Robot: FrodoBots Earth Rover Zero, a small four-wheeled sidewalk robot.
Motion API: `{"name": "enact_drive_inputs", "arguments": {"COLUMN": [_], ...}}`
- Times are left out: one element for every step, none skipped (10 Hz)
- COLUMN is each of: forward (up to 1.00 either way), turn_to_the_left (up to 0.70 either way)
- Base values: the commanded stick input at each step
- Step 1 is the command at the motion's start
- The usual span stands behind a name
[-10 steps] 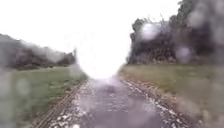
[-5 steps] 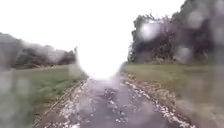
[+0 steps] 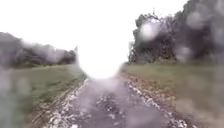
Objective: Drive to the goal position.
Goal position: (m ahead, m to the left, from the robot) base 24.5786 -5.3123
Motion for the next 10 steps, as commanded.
{"name": "enact_drive_inputs", "arguments": {"forward": [0.85, 0.85, 0.85, 0.85, 0.85, 0.85, 0.85, 0.85, 0.85, 0.85], "turn_to_the_left": [0.0, 0.0, 0.0, 0.0, 0.0, 0.0, 0.0, 0.0, 0.0, 0.0]}}
